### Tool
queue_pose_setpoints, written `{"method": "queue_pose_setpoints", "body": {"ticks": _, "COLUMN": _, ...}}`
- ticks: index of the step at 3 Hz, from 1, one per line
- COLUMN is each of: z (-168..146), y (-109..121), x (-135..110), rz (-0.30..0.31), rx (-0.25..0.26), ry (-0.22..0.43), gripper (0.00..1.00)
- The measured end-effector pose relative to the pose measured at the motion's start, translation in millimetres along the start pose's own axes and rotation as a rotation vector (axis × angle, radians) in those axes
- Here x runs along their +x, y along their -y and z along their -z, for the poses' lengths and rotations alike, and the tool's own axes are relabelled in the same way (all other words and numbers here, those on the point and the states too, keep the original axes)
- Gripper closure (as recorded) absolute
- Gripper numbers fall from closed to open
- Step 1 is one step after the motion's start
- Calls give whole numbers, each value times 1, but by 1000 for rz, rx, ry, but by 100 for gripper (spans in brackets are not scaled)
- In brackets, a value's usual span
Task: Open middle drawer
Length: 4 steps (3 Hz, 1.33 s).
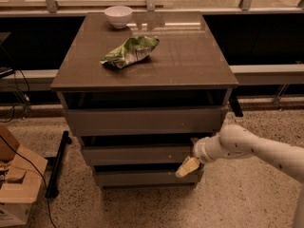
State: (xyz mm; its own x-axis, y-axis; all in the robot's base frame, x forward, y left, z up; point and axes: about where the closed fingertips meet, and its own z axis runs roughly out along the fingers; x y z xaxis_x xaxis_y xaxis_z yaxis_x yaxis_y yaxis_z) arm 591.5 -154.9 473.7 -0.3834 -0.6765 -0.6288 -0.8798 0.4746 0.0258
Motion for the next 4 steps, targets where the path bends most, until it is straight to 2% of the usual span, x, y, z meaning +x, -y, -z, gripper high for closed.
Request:
{"method": "queue_pose_setpoints", "body": {"ticks": 1, "z": -22, "y": 25, "x": 2, "rz": -23, "rx": -3, "ry": 12, "gripper": 0}}
{"method": "queue_pose_setpoints", "body": {"ticks": 2, "z": -47, "y": 39, "x": 3, "rz": -41, "rx": -32, "ry": 12, "gripper": 0}}
{"method": "queue_pose_setpoints", "body": {"ticks": 3, "z": -49, "y": 28, "x": 20, "rz": -46, "rx": -90, "ry": -42, "gripper": 17}}
{"method": "queue_pose_setpoints", "body": {"ticks": 4, "z": -47, "y": 22, "x": 24, "rz": -41, "rx": -104, "ry": -57, "gripper": 40}}
